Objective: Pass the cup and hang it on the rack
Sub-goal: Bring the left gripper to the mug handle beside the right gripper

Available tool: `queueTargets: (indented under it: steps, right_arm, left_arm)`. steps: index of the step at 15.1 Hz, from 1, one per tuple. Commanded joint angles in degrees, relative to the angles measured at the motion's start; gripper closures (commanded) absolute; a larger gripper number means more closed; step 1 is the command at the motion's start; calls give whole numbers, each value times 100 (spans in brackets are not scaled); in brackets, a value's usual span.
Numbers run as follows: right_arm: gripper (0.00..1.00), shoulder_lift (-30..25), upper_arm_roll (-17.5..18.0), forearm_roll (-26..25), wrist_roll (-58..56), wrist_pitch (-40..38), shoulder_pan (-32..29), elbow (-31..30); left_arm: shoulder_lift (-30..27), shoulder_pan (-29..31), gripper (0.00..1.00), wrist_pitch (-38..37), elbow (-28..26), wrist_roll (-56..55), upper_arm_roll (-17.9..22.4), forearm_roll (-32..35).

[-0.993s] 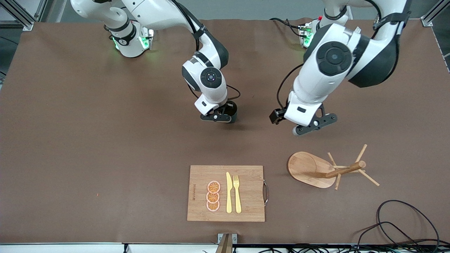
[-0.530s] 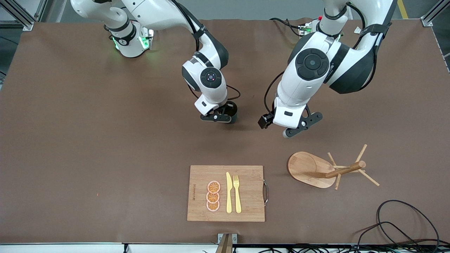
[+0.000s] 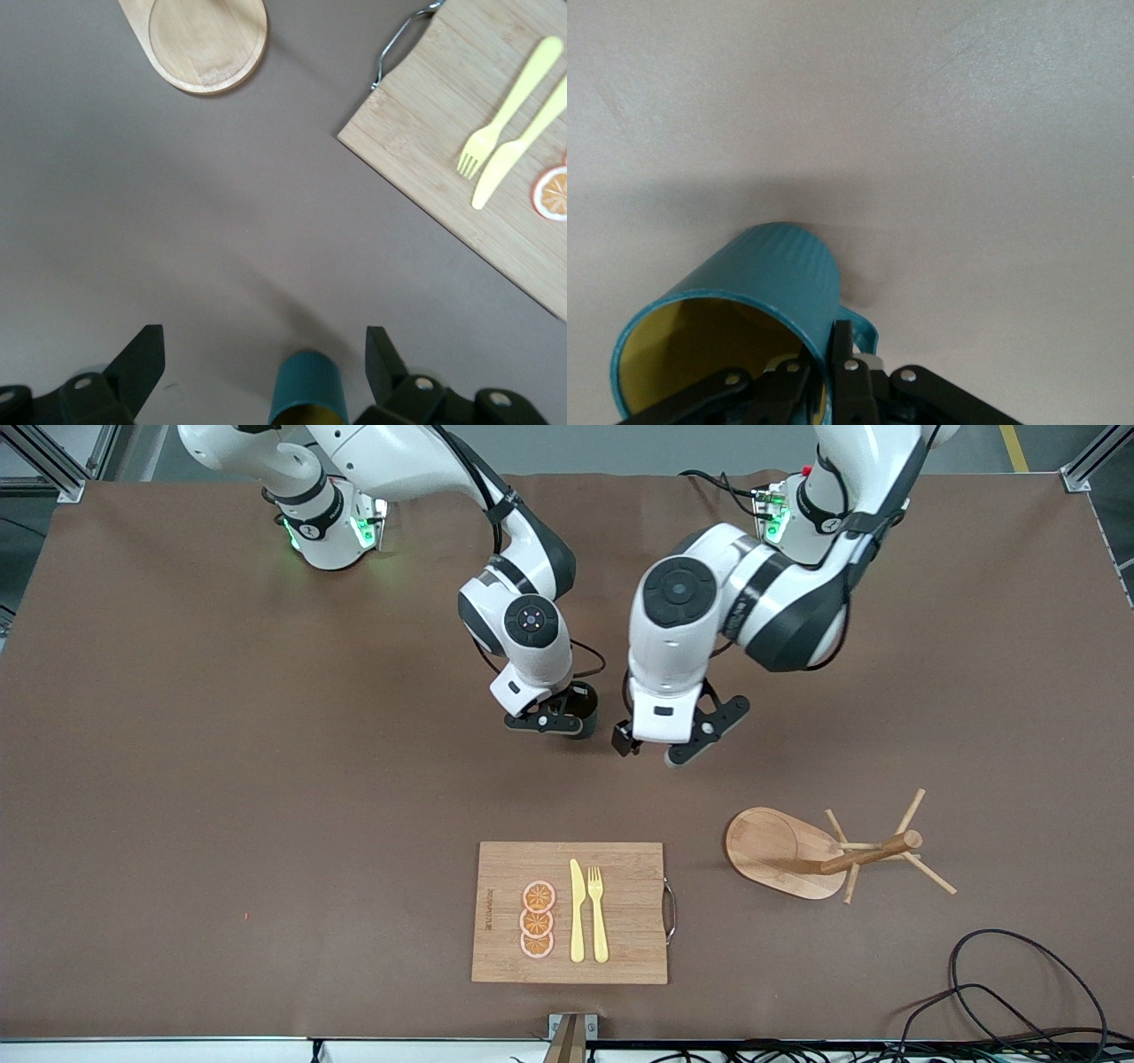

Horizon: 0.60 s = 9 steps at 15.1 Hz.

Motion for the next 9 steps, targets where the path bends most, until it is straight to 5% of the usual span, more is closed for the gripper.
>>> queueTargets:
  steps: [1, 3, 5, 9]
  right_arm:
    - [87, 57, -59, -5, 108, 14, 78, 74]
    - [63, 57, -59, 4, 117, -4, 60, 74]
    - [2, 48, -59, 21, 239, -4, 43, 74]
    - [0, -4, -59, 22, 513, -12, 8, 74]
  left_arm:
    - [211, -133, 0, -21, 212, -390, 14, 301]
    - [229, -291, 0, -3, 212, -679, 49, 336]
    - [229, -344, 0, 6, 203, -908, 49, 494]
    - [282, -484, 0, 6, 203, -1277, 58, 573]
